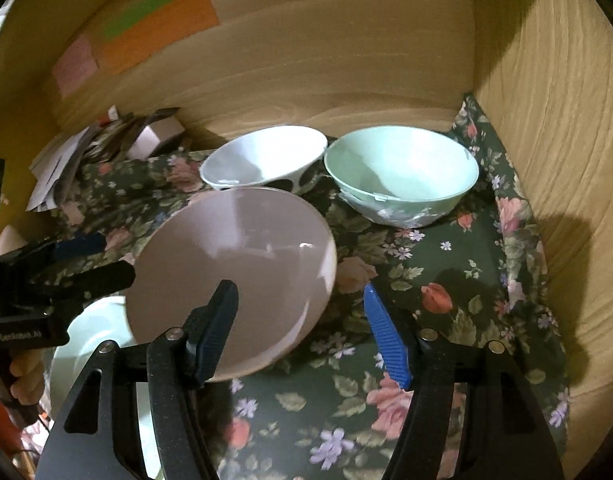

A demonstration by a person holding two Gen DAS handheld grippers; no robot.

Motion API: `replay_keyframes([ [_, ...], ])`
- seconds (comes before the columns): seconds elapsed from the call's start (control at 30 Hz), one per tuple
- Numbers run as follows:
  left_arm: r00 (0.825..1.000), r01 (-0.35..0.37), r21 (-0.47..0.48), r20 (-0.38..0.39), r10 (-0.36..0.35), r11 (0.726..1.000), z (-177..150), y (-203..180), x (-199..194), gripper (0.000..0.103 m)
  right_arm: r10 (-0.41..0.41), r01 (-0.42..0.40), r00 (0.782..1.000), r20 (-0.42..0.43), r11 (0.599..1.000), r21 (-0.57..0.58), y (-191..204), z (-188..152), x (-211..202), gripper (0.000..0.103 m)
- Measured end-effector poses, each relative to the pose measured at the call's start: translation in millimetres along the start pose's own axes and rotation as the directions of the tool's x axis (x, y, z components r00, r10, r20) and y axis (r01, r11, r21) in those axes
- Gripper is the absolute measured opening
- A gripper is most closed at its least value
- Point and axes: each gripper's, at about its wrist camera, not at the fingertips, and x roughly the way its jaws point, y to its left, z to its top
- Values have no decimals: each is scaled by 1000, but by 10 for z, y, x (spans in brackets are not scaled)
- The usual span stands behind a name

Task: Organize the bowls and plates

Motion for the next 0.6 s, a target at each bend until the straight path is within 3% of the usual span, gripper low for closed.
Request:
replay_keyframes([
  [0.17, 999, 15, -29, -35, -16, 999, 40, 40, 201, 65, 20, -19, 999, -27, 999, 30, -62, 23, 165, 62],
  [0.33, 997, 47, -40, -64, -49, 998, 40, 40, 323, 49, 40, -39, 998, -49, 999, 36, -74, 22, 263, 60],
  [0.6, 991, 86, -22, -99, -88, 996, 25, -9, 432, 31, 67, -64, 994, -81, 997, 40, -37, -18, 376, 32],
])
